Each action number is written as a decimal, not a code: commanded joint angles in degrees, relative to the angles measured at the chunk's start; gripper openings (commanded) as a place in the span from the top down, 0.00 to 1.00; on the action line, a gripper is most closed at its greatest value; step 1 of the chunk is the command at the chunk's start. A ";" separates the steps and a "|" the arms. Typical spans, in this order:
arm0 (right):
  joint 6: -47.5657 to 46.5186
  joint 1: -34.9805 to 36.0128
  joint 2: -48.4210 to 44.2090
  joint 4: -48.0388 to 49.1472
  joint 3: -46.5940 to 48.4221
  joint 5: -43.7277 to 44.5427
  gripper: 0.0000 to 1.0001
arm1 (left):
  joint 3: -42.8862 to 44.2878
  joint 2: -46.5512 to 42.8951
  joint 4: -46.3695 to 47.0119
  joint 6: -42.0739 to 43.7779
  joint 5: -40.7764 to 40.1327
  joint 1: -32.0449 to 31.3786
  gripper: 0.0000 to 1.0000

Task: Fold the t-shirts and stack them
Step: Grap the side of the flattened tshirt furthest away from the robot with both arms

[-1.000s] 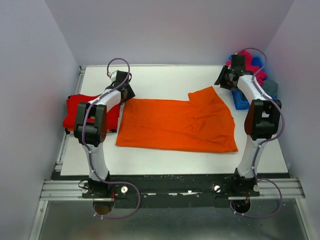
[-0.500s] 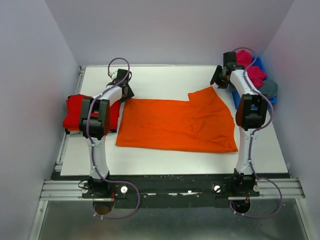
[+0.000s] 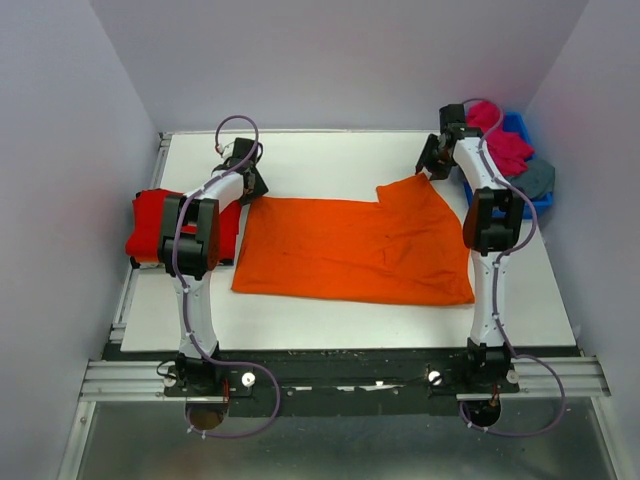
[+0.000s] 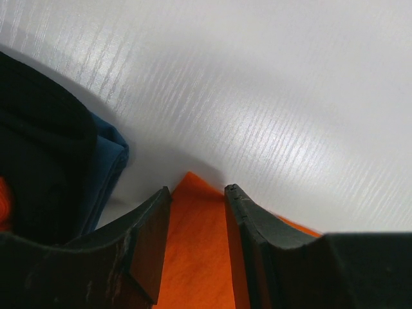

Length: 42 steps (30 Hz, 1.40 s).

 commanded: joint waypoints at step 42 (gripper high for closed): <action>0.80 3.52 1.73 -2.65 2.47 5.32 0.68 | 1.89 -1.13 -1.63 2.75 7.47 2.95 0.47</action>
